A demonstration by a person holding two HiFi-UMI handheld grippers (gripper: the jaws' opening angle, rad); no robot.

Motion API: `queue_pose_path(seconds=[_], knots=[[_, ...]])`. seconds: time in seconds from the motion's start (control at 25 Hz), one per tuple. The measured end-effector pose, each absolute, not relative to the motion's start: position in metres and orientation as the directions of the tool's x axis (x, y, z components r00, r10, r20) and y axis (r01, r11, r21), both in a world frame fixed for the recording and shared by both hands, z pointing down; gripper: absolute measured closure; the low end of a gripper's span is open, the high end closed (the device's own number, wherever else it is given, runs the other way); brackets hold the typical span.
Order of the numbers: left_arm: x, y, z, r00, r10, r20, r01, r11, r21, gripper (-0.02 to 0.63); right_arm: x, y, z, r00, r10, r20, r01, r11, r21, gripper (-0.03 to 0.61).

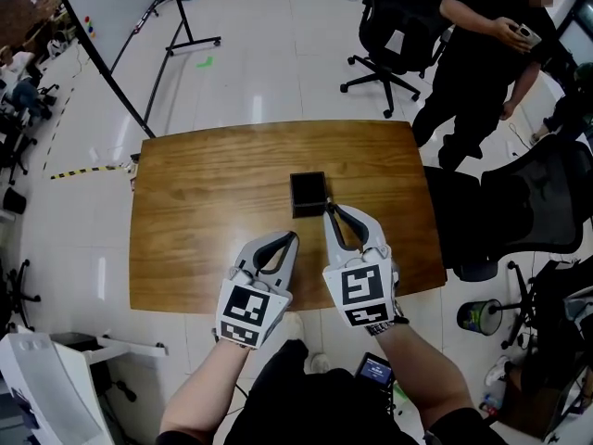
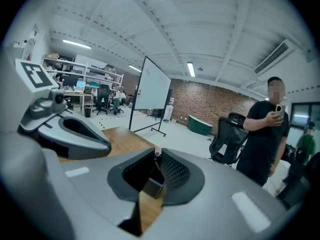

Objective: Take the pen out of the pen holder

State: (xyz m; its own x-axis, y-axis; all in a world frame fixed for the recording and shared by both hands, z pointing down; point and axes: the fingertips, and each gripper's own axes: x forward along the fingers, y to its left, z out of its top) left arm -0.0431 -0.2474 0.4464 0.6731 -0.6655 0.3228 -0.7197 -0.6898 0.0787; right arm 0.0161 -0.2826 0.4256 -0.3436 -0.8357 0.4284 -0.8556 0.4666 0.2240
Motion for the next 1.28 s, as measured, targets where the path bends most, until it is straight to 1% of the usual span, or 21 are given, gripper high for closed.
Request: queue_pose_path(seconds=[0.28,0.76,1.28], knots=[[-0.031,-0.201,0.427,0.648,-0.697,0.306,-0.741,-0.671,0.041,0.609,0.029,-0.224,0.4,-0.391,-0.837,0.383,-0.847,0.49,0.206,0.538],[0.009,-0.106,0.389,0.616,-0.737,0.278,-0.759,-0.649,-0.041,0.609,0.067,-0.117,0.362,-0.468,-0.825,0.315,-0.822,0.538,0.187,0.538],[0.028,-0.008,0.35,0.608,-0.757,0.242,-0.757,-0.644,-0.111,0.609,0.079,-0.01,0.332,-0.52,-0.815,0.258,-0.802,0.569,0.18,0.538]])
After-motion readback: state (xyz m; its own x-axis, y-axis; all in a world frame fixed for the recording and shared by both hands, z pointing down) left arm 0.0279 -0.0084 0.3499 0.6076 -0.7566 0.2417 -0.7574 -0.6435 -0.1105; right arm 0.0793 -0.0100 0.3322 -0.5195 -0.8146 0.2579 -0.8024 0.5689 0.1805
